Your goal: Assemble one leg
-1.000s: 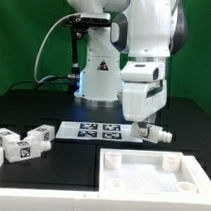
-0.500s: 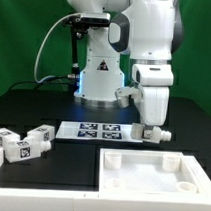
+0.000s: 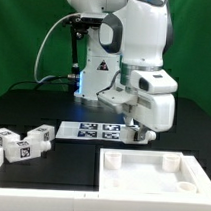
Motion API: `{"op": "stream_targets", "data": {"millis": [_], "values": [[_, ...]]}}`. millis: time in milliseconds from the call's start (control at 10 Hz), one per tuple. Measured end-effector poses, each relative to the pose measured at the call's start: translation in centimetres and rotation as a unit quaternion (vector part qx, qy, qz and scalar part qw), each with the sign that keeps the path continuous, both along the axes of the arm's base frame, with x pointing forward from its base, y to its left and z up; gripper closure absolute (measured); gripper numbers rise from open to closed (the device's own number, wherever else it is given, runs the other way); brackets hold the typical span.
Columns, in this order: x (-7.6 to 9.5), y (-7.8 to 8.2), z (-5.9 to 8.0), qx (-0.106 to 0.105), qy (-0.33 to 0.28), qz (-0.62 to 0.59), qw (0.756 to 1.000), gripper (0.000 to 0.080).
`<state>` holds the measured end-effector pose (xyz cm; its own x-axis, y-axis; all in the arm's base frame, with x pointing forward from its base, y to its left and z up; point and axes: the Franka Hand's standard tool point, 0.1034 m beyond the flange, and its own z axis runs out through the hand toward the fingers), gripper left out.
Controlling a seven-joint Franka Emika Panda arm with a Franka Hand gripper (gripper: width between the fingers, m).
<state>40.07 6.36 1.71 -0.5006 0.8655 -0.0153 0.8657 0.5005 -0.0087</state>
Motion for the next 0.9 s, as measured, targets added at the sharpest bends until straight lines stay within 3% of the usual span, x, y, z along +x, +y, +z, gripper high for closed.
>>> {"op": "stream_targets", "data": {"millis": [300, 700, 900], "values": [[-0.13, 1.16, -0.29, -0.012, 0.009, 0.182, 0.983, 0.0515], [-0.25, 0.35, -0.44, -0.018, 0.011, 0.285, 0.958, 0.0515], [-0.4, 0.25, -0.71, -0.014, 0.01, 0.378, 0.925, 0.0515]]}}
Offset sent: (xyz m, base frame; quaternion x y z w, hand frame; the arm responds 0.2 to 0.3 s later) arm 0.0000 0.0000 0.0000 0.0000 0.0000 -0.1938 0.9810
